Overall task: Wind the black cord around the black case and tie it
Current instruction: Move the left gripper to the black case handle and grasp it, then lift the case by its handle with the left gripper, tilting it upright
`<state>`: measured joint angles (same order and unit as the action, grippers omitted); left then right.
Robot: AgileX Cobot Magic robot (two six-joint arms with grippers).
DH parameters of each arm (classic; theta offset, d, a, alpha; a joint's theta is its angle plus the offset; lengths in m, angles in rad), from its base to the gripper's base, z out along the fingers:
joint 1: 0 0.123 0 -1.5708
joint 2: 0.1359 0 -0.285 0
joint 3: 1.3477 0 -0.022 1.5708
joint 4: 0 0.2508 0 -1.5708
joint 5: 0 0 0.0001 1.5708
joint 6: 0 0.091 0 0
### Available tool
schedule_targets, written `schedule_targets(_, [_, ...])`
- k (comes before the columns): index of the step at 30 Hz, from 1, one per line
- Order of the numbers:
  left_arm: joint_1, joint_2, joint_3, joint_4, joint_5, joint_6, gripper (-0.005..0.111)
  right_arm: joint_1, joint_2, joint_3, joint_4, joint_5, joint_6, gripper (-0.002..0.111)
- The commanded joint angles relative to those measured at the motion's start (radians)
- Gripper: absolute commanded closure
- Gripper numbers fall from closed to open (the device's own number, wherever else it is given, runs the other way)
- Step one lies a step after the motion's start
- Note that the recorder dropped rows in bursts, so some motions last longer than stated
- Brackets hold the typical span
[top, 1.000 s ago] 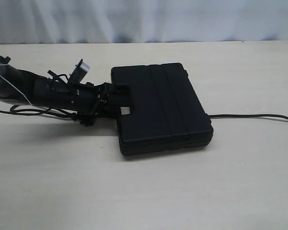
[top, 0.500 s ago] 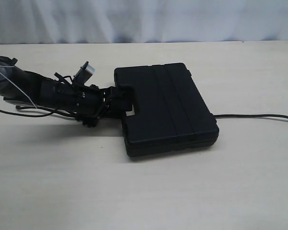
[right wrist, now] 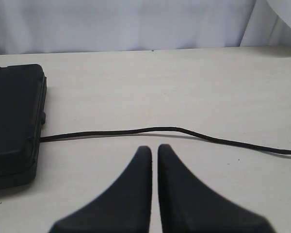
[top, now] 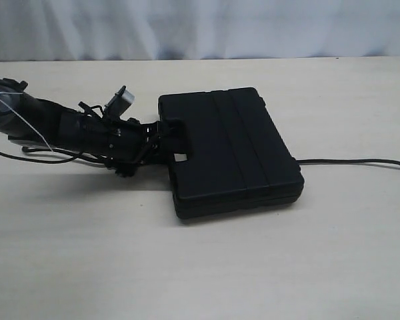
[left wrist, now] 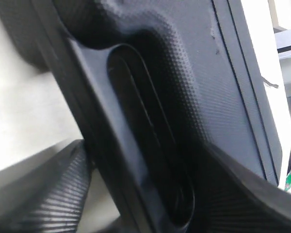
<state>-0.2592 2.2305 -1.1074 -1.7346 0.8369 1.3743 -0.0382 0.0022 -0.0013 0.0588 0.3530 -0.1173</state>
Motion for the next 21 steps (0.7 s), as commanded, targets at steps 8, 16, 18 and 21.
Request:
schedule_targets(8, [-0.01,-0.003,-0.001,-0.01,0.017,0.009,0.084,-0.005,-0.002,0.001,0.008,-0.004,0.001,0.104])
schedule_targets(16, [-0.008,-0.006,-0.024,-0.01,0.143,0.003,0.107,-0.005,-0.002,0.001,0.008,-0.004,0.001,0.104])
schedule_targets(18, [-0.008,-0.017,-0.024,-0.01,0.139,-0.016,0.107,-0.005,-0.002,0.001,0.008,-0.004,0.001,0.104])
schedule_targets(21, [-0.008,-0.091,-0.024,0.045,0.036,-0.069,0.107,-0.005,-0.002,0.001,0.008,-0.004,0.001,0.104])
